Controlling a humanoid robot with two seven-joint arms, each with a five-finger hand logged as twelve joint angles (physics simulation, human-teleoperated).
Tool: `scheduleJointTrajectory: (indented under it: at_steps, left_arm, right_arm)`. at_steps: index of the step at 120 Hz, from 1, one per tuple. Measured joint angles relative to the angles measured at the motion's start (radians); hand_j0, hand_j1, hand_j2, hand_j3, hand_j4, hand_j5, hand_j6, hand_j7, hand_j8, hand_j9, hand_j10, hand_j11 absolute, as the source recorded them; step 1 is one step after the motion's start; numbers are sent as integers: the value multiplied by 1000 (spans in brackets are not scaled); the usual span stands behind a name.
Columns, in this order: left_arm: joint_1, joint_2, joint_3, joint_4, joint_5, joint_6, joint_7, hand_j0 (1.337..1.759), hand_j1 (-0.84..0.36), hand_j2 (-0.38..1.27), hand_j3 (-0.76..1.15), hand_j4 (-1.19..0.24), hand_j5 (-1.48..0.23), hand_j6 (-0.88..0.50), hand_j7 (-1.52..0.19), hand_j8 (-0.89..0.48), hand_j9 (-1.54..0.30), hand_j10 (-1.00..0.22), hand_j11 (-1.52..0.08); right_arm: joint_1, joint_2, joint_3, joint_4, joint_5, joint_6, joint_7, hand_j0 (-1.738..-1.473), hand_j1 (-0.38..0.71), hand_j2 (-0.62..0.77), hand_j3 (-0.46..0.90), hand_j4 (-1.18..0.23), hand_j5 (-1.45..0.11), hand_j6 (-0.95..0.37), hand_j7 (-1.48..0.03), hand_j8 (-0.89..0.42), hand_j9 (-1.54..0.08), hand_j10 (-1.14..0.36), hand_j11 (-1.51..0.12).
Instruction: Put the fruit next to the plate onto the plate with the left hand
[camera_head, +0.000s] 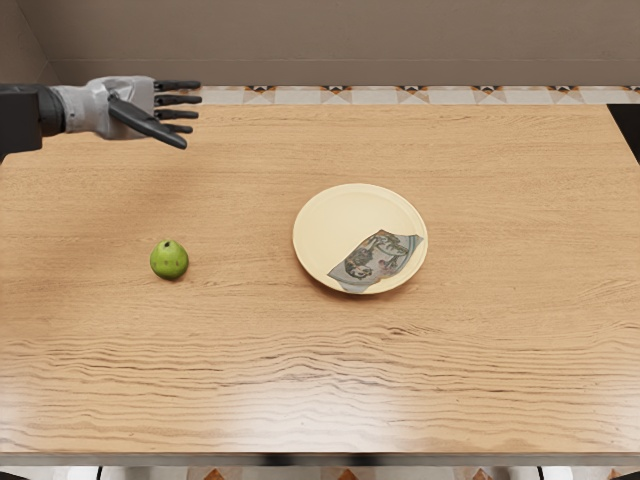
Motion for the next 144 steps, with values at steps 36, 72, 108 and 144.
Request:
scheduleJointTrajectory:
  at_steps: [36, 72, 108, 144]
  left_arm:
    - [-10, 10, 1, 3, 233, 0, 11, 1658, 349, 0, 0, 0, 0, 0, 0, 0, 0, 0, 0]
    - [-108, 42, 222, -239, 434, 334, 10, 1658, 349, 0, 0, -1, 0, -2, 0, -1, 0, -1, 0]
    - [-208, 99, 471, -883, 558, 980, 10, 1658, 349, 1, 0, -1, 0, -2, 0, -2, 0, -1, 0]
    - [-193, 144, 578, -1002, 568, 1089, 6, 1658, 276, 13, 0, -62, -80, -63, -80, -63, -80, -63, -80]
  right_arm:
    - [-1, 0, 4, -2, 1, -1, 0, -1658, -330, -3, 0, -15, -20, -15, -20, -15, -20, -15, -20]
    - [-1, 0, 5, -3, 1, -1, 0, -1658, -331, -3, 0, -15, -20, -15, -20, -15, -20, -15, -20]
    - [-1, 0, 5, -3, 1, -1, 0, -1658, -330, -3, 0, -15, -20, -15, -20, -15, -20, -15, -20]
    - [-1, 0, 5, -3, 1, -1, 0, -1658, -330, -3, 0, -15, -20, -15, -20, -15, -20, -15, -20]
